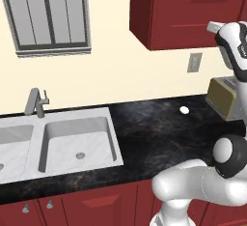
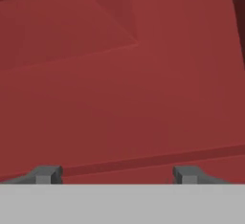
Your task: Close all open cabinet doors.
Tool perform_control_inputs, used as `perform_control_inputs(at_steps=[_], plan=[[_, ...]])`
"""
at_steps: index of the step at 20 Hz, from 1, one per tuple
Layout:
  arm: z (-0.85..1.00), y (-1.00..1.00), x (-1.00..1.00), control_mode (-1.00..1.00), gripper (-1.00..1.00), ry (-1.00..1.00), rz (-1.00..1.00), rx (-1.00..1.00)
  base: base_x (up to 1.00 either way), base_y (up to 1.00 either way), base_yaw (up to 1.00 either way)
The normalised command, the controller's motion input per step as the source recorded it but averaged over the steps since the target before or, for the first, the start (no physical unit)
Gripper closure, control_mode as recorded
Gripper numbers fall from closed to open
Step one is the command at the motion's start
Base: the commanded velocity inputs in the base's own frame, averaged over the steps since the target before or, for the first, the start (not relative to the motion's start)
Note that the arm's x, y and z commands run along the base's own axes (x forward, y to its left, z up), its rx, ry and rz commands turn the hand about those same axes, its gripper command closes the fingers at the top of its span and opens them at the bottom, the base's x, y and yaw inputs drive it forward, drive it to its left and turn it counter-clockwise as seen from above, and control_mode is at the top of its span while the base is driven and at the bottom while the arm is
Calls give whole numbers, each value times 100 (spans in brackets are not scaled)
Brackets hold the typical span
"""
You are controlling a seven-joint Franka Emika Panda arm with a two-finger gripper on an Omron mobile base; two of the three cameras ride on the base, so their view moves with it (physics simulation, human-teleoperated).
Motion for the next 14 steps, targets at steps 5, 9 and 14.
perform_control_inputs(at_steps=[5, 9, 14], plan=[[0, 0, 41, -100, -100, 0, 4, 0, 0, 0, 0], [0, 0, 3, -100, -100, 0, 2, 0, 0, 0, 0], [0, 10, -64, -100, -100, 1, 0, -7, 0, 0, 0]])
